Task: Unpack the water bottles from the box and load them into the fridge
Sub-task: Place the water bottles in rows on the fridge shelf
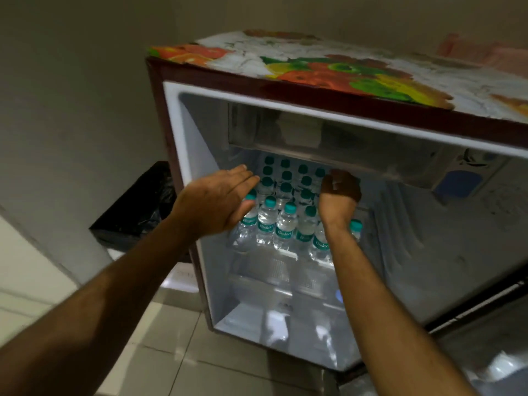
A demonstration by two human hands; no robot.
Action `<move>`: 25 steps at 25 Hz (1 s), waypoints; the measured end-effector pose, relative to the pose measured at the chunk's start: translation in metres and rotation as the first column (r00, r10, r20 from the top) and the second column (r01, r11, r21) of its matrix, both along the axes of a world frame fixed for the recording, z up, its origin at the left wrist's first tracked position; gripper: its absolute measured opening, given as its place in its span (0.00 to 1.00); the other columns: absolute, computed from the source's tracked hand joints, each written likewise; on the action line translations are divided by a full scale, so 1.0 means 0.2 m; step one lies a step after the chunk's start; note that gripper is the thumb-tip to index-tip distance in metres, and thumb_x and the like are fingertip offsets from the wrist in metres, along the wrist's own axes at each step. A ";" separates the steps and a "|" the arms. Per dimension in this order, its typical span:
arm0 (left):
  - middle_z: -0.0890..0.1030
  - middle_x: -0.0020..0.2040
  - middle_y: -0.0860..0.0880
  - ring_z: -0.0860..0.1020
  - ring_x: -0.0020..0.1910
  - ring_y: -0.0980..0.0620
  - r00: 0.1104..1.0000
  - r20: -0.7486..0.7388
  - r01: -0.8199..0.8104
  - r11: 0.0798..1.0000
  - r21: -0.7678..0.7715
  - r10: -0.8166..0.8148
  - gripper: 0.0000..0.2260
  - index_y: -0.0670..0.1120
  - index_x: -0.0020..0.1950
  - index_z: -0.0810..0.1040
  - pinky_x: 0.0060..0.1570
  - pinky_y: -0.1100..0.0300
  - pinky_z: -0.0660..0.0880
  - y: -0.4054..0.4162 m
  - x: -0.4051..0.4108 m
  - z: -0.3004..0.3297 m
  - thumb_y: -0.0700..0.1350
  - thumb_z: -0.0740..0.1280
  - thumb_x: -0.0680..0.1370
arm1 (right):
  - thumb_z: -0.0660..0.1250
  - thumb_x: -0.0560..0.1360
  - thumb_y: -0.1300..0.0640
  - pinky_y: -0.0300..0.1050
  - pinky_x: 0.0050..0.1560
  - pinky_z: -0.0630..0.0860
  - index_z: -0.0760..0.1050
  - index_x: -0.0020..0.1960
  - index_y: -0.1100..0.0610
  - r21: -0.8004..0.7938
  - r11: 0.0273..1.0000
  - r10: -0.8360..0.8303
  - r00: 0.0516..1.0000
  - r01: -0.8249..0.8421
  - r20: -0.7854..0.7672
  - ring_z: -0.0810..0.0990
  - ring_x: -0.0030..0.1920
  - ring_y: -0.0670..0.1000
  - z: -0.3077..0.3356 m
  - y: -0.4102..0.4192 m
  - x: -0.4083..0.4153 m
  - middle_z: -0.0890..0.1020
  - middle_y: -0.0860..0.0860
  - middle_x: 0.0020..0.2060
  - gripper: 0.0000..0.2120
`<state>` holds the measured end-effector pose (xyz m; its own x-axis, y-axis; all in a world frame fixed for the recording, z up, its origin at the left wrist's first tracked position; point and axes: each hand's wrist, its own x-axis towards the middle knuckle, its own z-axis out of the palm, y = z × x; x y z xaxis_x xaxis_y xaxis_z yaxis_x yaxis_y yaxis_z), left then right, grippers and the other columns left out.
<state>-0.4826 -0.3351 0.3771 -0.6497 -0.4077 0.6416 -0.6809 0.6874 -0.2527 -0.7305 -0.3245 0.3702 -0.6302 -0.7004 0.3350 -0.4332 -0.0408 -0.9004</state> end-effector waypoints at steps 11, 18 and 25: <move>0.82 0.62 0.46 0.81 0.58 0.47 0.893 -0.165 -0.231 0.741 0.630 0.419 0.16 0.45 0.65 0.79 0.52 0.53 0.80 1.14 0.67 -1.02 0.50 0.61 0.82 | 0.69 0.77 0.64 0.29 0.45 0.74 0.82 0.51 0.55 0.136 0.820 0.518 0.822 -0.556 0.237 0.80 0.43 0.36 -0.98 0.90 0.73 0.83 0.41 0.43 0.07; 0.82 0.52 0.49 0.82 0.44 0.50 0.764 0.116 -0.380 0.298 0.875 0.634 0.11 0.50 0.58 0.77 0.42 0.57 0.79 2.21 1.10 -1.60 0.52 0.59 0.83 | 0.69 0.77 0.61 0.39 0.55 0.79 0.82 0.59 0.58 0.385 0.284 0.887 0.393 -0.878 0.243 0.82 0.53 0.47 -1.71 1.64 1.16 0.85 0.51 0.53 0.11; 0.76 0.69 0.55 0.77 0.62 0.53 0.573 0.475 -0.430 -0.248 0.868 0.668 0.18 0.54 0.70 0.73 0.61 0.58 0.75 2.88 1.04 -2.16 0.53 0.65 0.81 | 0.69 0.78 0.53 0.50 0.65 0.77 0.75 0.68 0.49 0.620 -0.244 0.946 -0.044 -0.746 0.320 0.76 0.64 0.46 -2.35 2.33 1.43 0.79 0.47 0.64 0.18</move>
